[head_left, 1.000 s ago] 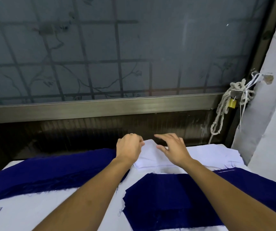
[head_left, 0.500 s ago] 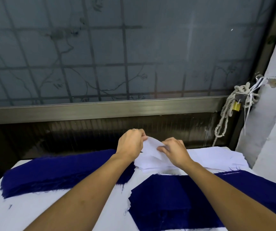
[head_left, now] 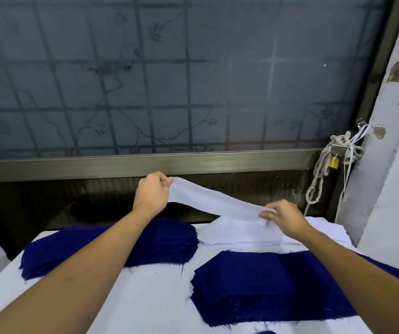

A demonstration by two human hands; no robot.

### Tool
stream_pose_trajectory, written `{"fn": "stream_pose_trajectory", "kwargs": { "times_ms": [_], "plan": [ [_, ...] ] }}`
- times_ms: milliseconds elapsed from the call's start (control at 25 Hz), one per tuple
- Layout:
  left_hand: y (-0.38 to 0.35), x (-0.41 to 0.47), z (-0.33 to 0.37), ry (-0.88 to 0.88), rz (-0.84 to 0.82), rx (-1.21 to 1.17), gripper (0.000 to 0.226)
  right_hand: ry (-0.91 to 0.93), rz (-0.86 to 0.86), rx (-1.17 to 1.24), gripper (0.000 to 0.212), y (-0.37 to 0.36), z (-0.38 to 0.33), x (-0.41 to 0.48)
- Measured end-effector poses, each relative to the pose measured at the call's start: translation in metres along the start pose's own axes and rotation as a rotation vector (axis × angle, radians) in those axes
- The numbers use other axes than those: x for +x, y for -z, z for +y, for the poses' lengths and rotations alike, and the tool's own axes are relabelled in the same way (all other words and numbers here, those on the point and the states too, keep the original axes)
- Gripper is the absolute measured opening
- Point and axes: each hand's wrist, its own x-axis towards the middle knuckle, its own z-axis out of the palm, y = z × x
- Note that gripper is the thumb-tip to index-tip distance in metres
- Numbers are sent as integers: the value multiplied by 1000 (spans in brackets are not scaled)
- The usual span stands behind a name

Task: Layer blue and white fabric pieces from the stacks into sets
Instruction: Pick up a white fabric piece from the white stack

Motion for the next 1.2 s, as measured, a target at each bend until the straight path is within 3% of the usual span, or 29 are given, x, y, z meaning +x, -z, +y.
{"fn": "stream_pose_trajectory", "kwargs": {
  "times_ms": [360,640,800,1000,1200],
  "plan": [
    [81,-31,-52,159,89,-186,17,56,-240,331,35,38,-47,-69],
    [112,-82,-68,213,159,-398,11,-110,-28,606,36,35,-86,-114],
    [120,-132,-80,182,222,-212,11,-158,84,659,34,22,-95,-152],
    [113,-195,-109,193,216,-216,17,-208,79,653,36,-9,-80,-207],
    [93,-246,-146,225,100,-257,18,-210,105,619,43,-38,-54,-251]
  ]
}}
